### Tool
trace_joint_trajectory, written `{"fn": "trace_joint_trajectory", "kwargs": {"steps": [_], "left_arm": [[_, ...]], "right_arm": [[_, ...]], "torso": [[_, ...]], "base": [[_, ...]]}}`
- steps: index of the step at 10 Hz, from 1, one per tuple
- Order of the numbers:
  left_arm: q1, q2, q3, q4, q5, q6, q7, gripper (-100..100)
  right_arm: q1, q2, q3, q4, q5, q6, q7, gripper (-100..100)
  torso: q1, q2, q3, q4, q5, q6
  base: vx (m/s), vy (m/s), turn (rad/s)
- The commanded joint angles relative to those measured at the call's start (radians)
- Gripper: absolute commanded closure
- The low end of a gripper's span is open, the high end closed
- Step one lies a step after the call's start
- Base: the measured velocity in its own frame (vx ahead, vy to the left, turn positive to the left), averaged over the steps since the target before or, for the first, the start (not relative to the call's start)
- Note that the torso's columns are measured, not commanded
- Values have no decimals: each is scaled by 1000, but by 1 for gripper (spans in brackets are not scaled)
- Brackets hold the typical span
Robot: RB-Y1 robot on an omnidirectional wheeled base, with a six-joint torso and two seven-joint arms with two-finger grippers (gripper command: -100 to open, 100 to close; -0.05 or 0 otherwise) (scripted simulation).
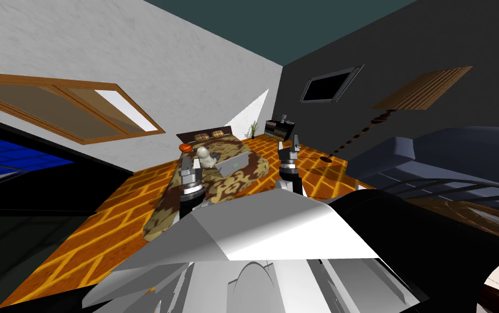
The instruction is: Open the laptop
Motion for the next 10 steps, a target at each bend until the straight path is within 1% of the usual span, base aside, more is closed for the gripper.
{"fn": "trace_joint_trajectory", "kwargs": {"steps": [1, 3, 9, 10], "left_arm": [[0, 0, 0, 0, 0, 0, 0, 0], [0, 0, 0, 0, 0, 0, 0, 0], [0, 0, 0, 0, 0, 0, 0, 0], [-11, 34, 24, 17, -8, 15, 0, -100]], "right_arm": [[0, 0, 0, 0, 0, 0, 0, 0], [0, 0, 0, 0, 0, 0, 0, 0], [0, 0, 0, 0, 0, 0, 0, 0], [0, 0, 0, 0, 0, 0, 0, 0]], "torso": [[0, 40, -82, 41, 0, 0], [0, 175, -351, 176, 0, 0], [0, 618, -1234, 617, 0, 0], [0, 691, -1382, 691, 0, 0]], "base": [[0, 0, 0], [0, 0, 0], [0, 0, 0], [-18, -8, -74]]}}
